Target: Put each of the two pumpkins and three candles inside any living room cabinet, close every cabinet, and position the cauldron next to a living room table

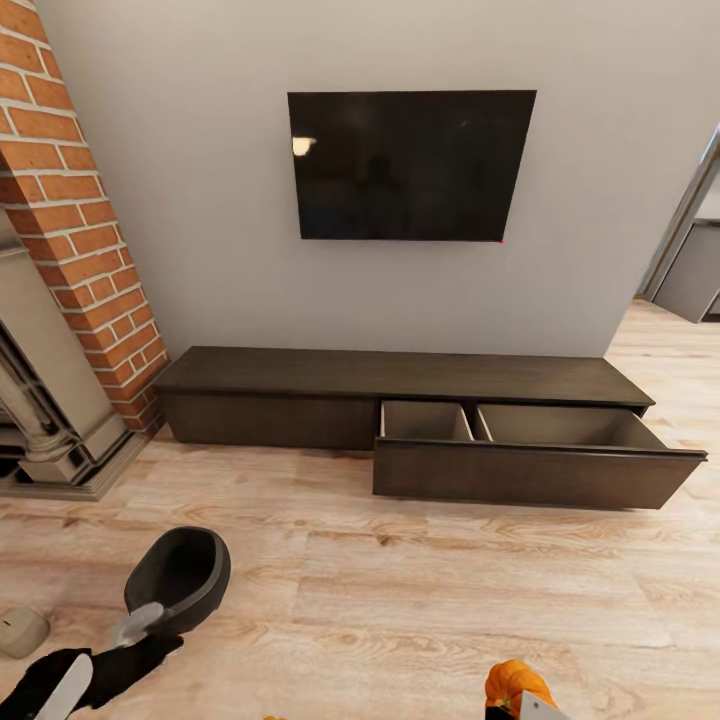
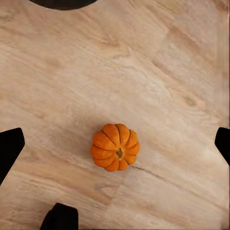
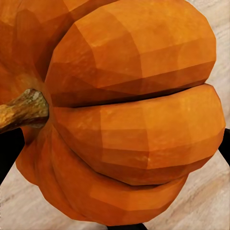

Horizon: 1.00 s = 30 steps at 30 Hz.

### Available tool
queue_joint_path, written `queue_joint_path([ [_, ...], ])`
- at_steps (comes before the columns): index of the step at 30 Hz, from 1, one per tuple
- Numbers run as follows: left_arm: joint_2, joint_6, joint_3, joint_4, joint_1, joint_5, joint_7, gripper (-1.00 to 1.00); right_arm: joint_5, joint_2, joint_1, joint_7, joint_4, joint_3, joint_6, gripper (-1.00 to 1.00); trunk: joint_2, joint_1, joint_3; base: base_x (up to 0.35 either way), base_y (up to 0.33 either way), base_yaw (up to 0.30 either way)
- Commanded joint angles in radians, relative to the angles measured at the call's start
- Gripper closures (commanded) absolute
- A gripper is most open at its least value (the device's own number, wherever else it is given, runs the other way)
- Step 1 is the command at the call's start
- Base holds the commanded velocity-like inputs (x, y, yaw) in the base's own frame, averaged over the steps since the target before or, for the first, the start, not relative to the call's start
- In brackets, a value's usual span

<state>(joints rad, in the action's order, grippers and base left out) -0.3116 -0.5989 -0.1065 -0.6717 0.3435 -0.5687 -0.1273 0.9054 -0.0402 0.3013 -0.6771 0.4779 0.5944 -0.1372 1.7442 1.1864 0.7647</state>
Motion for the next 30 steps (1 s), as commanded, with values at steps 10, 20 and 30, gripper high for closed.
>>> queue_joint_path([
  [10,-0.112,-0.226,-0.087,-0.091,0.012,-0.004,-0.258,-1.0,0.01,-0.004,0.001,-0.004,0.002,0.007,-0.007,1.0,0.0,0.0,0.001,0.0,0.0,0.0],
  [20,-0.109,-0.223,-0.103,-0.095,0.012,-0.002,-0.252,-1.0,0.01,-0.001,0.001,-0.004,0.002,0.007,-0.007,1.0,0.028,0.015,0.013,0.0,0.0,0.0],
  [30,-0.107,-0.169,-0.101,-0.085,0.012,0.002,-0.253,-1.0,0.01,-0.001,0.001,-0.003,0.008,0.008,-0.007,1.0,0.098,0.054,0.045,0.0,0.0,0.0],
])
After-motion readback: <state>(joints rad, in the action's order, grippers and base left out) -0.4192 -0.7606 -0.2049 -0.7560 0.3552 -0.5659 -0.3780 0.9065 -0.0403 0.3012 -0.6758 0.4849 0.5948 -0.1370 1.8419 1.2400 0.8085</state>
